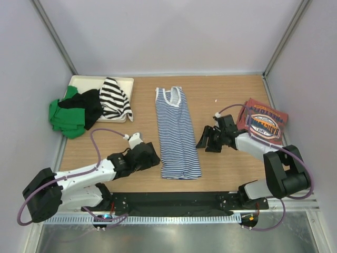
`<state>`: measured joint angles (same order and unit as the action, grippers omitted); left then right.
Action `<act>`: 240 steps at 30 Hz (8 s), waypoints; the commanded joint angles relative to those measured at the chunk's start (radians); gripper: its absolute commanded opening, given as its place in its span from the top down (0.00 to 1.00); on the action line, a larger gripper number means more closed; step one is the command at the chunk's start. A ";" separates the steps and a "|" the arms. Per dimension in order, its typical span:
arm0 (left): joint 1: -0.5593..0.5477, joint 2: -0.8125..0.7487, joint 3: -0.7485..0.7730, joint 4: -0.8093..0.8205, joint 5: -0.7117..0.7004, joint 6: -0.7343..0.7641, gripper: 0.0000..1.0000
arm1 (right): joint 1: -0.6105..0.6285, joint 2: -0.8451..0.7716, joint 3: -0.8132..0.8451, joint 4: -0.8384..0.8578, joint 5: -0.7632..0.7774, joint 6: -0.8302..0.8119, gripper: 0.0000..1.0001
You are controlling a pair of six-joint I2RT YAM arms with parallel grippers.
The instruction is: Fold and stack the tank tops
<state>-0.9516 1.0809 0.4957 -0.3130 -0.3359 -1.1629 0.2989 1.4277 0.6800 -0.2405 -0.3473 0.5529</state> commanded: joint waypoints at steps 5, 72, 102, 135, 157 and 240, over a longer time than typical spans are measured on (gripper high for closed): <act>0.183 0.137 0.089 0.169 0.162 0.138 0.28 | 0.048 -0.110 -0.086 0.046 -0.041 0.002 0.38; 0.034 0.145 -0.117 0.203 0.330 0.069 0.59 | 0.355 -0.383 -0.362 -0.016 0.088 0.222 0.75; -0.024 -0.107 -0.072 0.040 0.348 0.022 1.00 | 0.367 -0.572 -0.257 -0.198 0.079 0.216 0.99; 0.290 0.301 0.556 -0.126 0.285 0.367 1.00 | 0.327 -0.012 0.426 -0.270 0.560 0.002 0.99; 0.402 0.623 0.742 0.041 0.325 0.450 1.00 | 0.164 0.250 0.593 -0.140 0.493 -0.068 0.99; 0.370 0.576 0.336 0.423 0.549 0.341 0.60 | 0.037 0.195 0.122 0.213 0.156 0.030 0.56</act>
<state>-0.5732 1.6596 0.8379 0.0784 0.2256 -0.8162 0.3428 1.6554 0.8196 -0.0444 -0.1905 0.5793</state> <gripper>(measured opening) 0.420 0.445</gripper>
